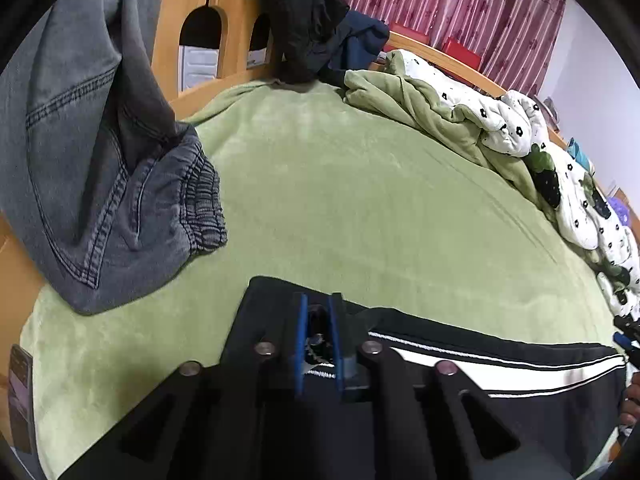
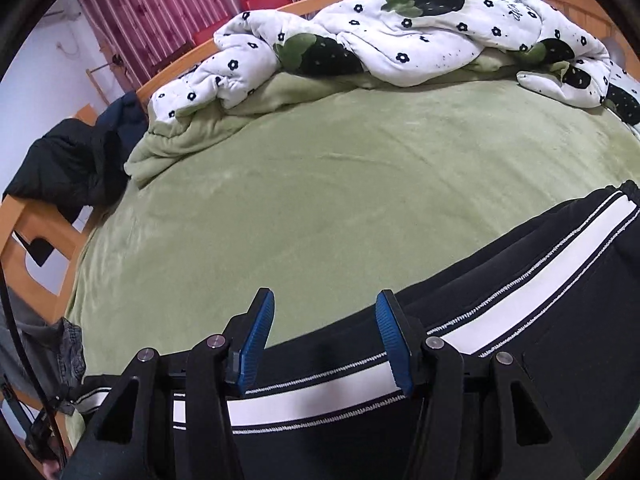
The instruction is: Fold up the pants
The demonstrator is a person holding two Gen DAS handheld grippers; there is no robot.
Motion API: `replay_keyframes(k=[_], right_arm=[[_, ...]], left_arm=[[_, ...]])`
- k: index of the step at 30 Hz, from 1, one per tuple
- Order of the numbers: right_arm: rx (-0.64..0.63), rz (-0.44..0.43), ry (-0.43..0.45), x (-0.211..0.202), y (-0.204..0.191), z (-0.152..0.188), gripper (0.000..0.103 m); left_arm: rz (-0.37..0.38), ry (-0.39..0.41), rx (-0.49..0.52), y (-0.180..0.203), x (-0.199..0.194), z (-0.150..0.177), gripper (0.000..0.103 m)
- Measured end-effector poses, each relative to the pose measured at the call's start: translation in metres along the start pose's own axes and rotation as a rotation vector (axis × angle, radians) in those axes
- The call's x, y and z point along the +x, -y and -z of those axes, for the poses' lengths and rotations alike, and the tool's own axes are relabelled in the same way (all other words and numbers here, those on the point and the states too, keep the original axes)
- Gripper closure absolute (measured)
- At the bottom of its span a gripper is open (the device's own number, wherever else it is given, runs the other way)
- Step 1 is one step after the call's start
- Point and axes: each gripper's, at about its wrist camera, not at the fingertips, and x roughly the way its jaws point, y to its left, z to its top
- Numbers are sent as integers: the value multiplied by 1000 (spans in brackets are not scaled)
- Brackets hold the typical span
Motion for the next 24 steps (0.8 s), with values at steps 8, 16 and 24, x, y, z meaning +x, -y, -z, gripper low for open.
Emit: replay_keyframes(k=[8, 16, 24], right_arm=[[-113, -3, 23, -7, -29, 7, 50], [-136, -36, 32, -17, -36, 10, 50], [-129, -60, 2, -20, -28, 7, 50]], left_arm=[[51, 55, -21, 0, -18, 9, 39], [82, 63, -56, -2, -26, 17, 32], [64, -47, -34, -24, 2, 41, 32]])
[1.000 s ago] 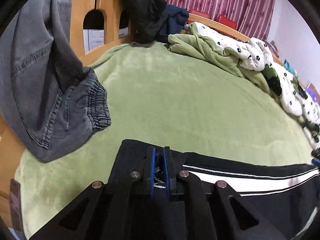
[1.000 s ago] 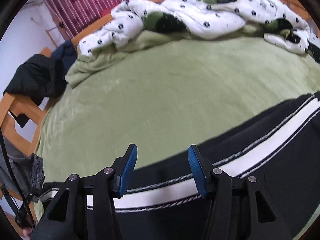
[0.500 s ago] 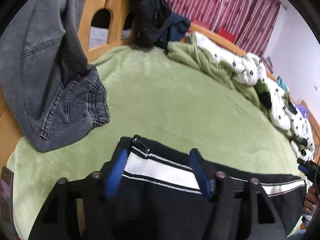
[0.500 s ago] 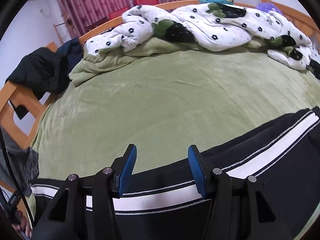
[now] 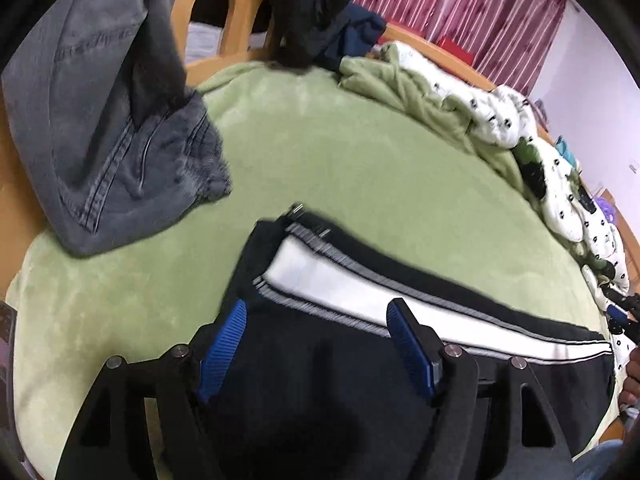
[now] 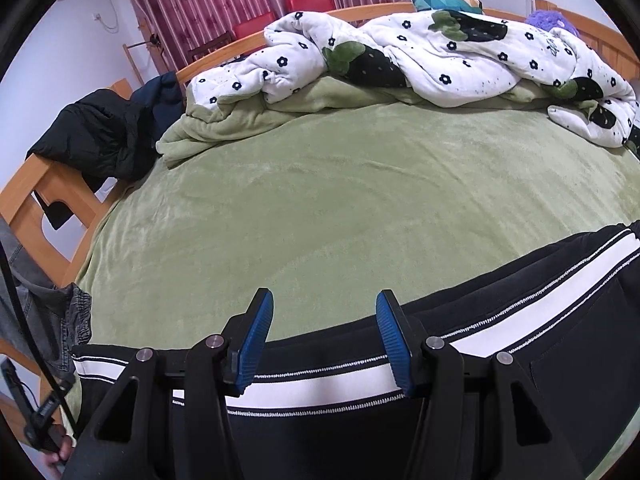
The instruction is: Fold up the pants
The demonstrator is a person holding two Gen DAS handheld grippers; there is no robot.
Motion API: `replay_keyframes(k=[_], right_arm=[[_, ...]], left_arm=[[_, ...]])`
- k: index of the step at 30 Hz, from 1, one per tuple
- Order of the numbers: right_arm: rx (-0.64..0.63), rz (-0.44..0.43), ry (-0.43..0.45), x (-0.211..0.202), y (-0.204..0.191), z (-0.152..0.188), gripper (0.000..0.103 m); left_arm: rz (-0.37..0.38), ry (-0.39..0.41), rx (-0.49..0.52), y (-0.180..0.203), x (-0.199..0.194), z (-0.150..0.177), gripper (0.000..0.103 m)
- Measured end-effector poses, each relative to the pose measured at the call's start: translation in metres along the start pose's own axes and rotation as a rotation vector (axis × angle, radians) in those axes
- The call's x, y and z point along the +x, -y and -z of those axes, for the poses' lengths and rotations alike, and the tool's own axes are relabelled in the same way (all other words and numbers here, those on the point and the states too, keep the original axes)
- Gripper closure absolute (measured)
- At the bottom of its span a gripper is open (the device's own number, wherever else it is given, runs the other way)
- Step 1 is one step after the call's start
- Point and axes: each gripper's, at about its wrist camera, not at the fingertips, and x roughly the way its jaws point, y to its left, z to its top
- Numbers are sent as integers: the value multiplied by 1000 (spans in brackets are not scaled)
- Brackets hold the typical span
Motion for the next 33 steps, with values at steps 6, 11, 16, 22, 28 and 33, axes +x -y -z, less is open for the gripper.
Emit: replay_keyframes(k=[6, 11, 16, 22, 28, 33], right_arm=[[-17, 1, -25, 3, 3, -4, 50], [-78, 39, -19, 3, 3, -5, 50], [-112, 57, -8, -2, 13, -7, 50], [-134, 35, -13, -12, 45, -16, 50], [-434, 41, 11, 5, 86, -13, 42], [-468, -103, -121, 55, 130, -26, 42]], left_arm=[[64, -30, -72, -19, 17, -13, 32], [48, -57, -68, -15, 43, -31, 37], [-69, -29, -24, -9, 57, -38, 86], [-138, -41, -49, -17, 64, -39, 86], [-245, -64, 2, 1, 58, -35, 72], [-341, -51, 26, 11, 40, -25, 42]])
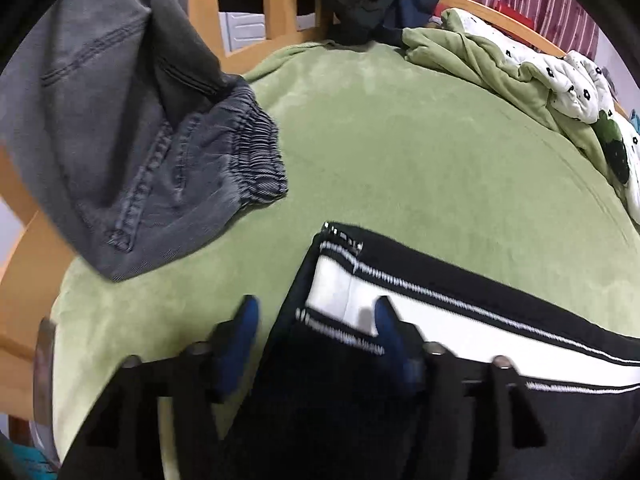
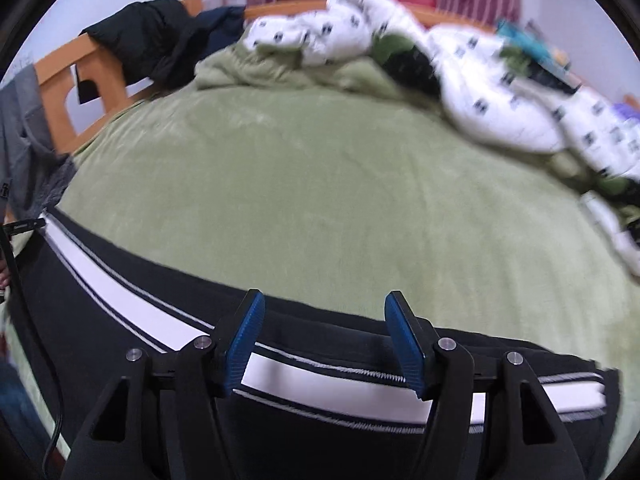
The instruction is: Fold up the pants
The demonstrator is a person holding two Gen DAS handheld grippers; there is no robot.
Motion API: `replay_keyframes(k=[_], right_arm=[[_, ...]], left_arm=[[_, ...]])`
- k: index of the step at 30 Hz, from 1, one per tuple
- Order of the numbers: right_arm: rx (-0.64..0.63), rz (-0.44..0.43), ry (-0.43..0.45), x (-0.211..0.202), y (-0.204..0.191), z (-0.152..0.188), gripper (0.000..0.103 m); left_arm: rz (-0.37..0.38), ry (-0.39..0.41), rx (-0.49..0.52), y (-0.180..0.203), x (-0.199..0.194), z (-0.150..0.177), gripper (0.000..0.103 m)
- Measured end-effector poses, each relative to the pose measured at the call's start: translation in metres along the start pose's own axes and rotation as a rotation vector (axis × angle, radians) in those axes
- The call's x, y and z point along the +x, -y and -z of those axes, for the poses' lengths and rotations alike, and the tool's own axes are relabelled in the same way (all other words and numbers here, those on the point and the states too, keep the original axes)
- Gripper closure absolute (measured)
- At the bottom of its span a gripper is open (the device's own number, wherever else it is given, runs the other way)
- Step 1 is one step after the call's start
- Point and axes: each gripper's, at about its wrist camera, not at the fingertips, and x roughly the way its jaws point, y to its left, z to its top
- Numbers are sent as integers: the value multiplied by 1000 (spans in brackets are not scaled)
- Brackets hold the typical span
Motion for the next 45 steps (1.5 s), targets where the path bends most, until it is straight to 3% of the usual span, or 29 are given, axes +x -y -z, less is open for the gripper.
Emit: replay_keyframes(k=[2, 7, 8, 9, 12, 16, 20, 22, 25, 28, 30, 32, 34, 37, 40, 41, 42, 45], right_arm=[[-23, -77, -43, 20, 15, 1, 42], [-130, -131, -177, 54, 14, 14, 46], [-190, -120, -177, 53, 8, 18, 56], [-220, -121, -179, 52, 4, 20, 76], [-271, -94, -135, 36, -6, 18, 96], [-245, -80, -13, 15, -4, 6, 98], [-229, -30, -97, 60, -6, 10, 97], [-217, -12, -59, 60, -7, 13, 93], [-128, -33, -57, 48, 10, 10, 82], [-137, 56, -3, 19, 27, 18, 73], [-121, 124, 20, -1, 46, 29, 53], [-90, 155, 21, -6, 63, 36, 49], [-38, 215, -16, 3, 80, 42, 50], [-26, 254, -20, 28, 89, 43, 63], [78, 269, 14, 36, 97, 33, 78], [101, 266, 12, 39, 98, 31, 90], [106, 281, 0, 43, 96, 28, 94], [74, 301, 16, 37, 84, 24, 94]], left_arm=[[-14, -4, -14, 0, -8, 5, 42], [2, -1, -20, 3, -26, 21, 42], [15, -1, -17, 5, -28, 24, 42], [27, 0, -10, 9, -30, 26, 42], [27, 7, 25, 23, -32, 27, 42], [36, 30, 54, 34, -36, 29, 42], [51, -16, 47, 37, -27, 31, 42], [61, -41, 48, 38, -25, 33, 42], [49, -24, 56, 38, -28, 33, 42], [51, -18, 49, 36, -32, 33, 42], [66, -15, 43, 35, -36, 33, 42], [65, -6, 41, 36, -39, 35, 42], [71, -5, 45, 40, -41, 37, 42], [92, -18, 43, 46, -43, 44, 42], [104, -29, 50, 52, -50, 55, 42], [106, -24, 57, 52, -54, 60, 42], [105, -18, 66, 52, -60, 65, 42], [117, -8, 79, 47, -76, 79, 42]])
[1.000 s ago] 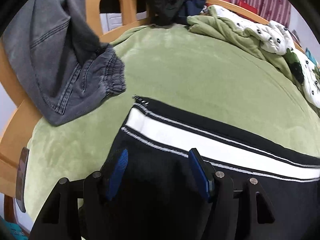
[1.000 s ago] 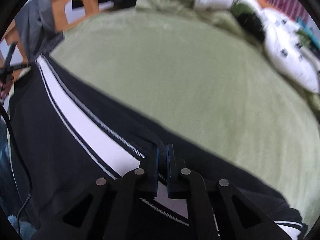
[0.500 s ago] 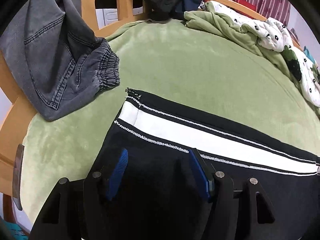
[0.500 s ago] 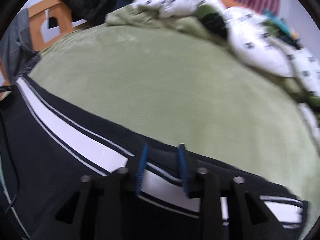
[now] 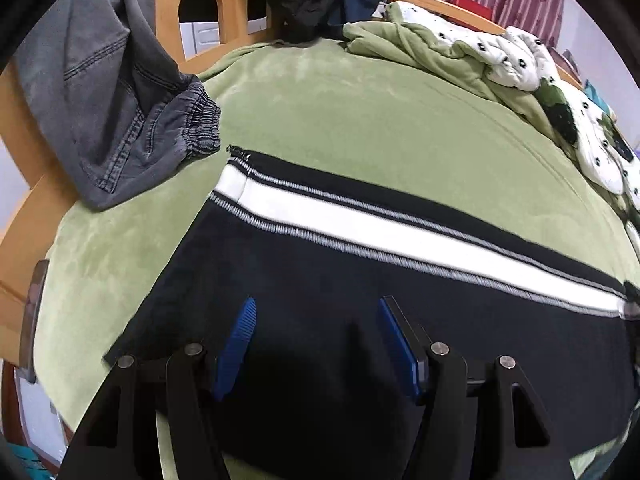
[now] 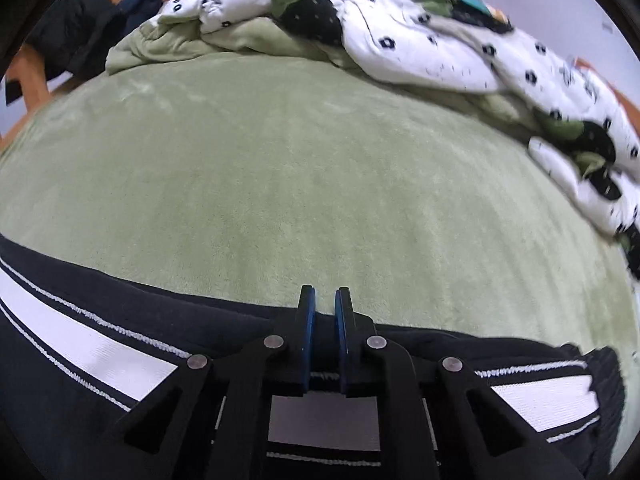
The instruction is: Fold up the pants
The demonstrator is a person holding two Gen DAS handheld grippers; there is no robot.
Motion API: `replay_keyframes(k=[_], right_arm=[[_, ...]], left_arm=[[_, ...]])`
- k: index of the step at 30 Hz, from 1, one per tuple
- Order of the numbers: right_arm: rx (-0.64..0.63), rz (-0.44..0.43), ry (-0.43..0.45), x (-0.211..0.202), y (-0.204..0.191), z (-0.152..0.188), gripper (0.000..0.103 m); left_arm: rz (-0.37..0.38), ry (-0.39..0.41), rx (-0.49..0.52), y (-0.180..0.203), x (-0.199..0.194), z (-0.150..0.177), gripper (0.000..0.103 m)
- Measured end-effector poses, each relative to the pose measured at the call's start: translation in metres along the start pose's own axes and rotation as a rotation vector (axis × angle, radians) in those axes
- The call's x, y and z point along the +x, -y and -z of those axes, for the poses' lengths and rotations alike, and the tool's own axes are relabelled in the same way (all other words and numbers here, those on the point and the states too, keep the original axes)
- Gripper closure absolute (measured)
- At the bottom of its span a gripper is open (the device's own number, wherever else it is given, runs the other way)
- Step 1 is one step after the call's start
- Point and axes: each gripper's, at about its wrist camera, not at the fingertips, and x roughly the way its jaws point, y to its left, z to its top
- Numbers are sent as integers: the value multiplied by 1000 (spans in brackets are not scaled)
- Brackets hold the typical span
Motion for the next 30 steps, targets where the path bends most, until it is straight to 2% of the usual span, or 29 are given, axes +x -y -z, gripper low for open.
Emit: replay_keyframes(k=[2, 4, 6, 8, 11, 16, 20, 21, 22, 24, 25, 26, 27, 28, 30], right_arm=[[33, -32, 20, -17, -4, 1, 94], [86, -43, 43, -38, -12, -1, 89], [120, -47, 44, -57, -23, -4, 76], [139, -62, 73, -80, -40, -6, 71], [140, -76, 118, -115, -71, -12, 56], [110, -173, 155, -161, -129, -23, 56], [114, -280, 80, -174, -164, -27, 56], [112, -291, 74, -176, -170, -25, 56], [109, -292, 74, -178, -175, -23, 56], [90, -272, 81, -179, -186, -16, 56], [78, -260, 76, -178, -190, -13, 56], [73, -251, 66, -176, -192, -10, 56], [75, -246, 57, -174, -193, -8, 56], [82, -244, 47, -173, -193, -5, 56], [101, -239, 43, -171, -190, -2, 56]], left_arm=[[34, 4, -7, -7, -13, 13, 42], [78, 2, -19, -14, -23, 27, 42], [121, -6, -24, -19, -34, 44, 42], [168, -10, -44, -25, -45, 63, 42], [278, -51, -97, -37, -49, 94, 42], [446, -102, -233, -48, -29, 116, 42], [630, -129, -366, -43, 3, 110, 42], [649, -138, -389, -38, 11, 111, 42], [645, -140, -405, -32, 18, 111, 43], [585, -69, -377, -23, 19, 108, 49], [517, -25, -359, -24, 16, 105, 71], [389, 19, -349, -30, 13, 101, 76], [361, 50, -347, -39, 11, 98, 76], [370, 55, -365, -53, 14, 94, 74], [397, 26, -418, -75, 23, 84, 74]])
